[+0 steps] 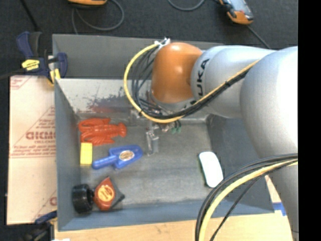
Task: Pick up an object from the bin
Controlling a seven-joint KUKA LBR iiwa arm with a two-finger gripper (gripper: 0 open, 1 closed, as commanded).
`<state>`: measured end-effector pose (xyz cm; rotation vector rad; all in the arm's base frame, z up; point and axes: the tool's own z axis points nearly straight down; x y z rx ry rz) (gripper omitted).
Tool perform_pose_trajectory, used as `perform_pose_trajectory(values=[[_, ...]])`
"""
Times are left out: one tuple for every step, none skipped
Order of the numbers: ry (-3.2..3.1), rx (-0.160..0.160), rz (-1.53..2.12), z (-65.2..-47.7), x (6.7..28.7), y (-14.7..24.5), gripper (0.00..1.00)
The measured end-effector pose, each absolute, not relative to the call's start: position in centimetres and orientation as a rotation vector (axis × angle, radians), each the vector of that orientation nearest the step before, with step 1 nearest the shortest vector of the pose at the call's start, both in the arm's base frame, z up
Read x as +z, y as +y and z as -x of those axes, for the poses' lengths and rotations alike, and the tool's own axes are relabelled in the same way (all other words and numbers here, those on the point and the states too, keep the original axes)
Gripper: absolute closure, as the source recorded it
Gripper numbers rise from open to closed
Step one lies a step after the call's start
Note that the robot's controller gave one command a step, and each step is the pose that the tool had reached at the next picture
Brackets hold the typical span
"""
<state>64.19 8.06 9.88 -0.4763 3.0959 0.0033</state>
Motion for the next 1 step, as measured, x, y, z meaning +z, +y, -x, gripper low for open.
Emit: perform_pose_trajectory(values=[[3.12, 0.002, 0.338, -58.8, 7.93, 8.77, 0.0]])
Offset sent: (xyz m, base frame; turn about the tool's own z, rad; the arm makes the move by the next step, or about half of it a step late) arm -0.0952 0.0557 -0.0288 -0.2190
